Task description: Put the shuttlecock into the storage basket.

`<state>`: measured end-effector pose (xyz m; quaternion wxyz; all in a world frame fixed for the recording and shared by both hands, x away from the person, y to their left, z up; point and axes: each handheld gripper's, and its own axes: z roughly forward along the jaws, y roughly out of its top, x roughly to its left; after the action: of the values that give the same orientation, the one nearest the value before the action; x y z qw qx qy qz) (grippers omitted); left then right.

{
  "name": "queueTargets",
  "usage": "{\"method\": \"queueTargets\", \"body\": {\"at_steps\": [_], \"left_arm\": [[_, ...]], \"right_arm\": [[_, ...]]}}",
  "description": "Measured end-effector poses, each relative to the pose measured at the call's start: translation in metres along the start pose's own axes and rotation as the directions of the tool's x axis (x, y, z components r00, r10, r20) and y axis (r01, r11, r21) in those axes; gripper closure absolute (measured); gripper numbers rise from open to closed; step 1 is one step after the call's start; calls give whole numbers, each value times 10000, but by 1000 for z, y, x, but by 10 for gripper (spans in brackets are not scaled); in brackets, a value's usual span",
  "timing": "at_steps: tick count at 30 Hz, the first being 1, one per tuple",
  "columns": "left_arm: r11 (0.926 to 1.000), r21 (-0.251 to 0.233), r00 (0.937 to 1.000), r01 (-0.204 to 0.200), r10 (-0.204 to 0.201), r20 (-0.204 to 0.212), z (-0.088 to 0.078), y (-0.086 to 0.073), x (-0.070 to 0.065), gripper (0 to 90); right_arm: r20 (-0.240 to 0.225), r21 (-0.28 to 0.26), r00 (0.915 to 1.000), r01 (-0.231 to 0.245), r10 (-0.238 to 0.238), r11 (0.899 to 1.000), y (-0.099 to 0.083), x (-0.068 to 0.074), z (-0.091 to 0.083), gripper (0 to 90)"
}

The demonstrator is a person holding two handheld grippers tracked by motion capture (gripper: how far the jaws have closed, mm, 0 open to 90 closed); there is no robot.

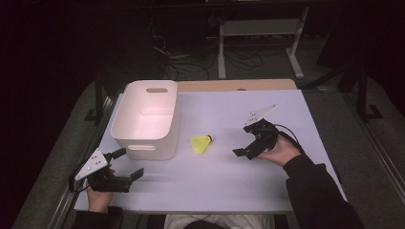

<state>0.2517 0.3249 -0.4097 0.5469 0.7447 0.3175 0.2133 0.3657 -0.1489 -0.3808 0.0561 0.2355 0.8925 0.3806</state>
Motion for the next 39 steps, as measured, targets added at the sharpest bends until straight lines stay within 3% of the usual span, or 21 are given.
{"method": "queueTargets", "body": {"at_steps": [39], "left_arm": [[10000, 18, 10000, 3, -3, 25, 0, 0, 0, 0]], "right_arm": [[-729, 597, 9943, 827, -783, 9948, 29, 11, 38, 0]]}}
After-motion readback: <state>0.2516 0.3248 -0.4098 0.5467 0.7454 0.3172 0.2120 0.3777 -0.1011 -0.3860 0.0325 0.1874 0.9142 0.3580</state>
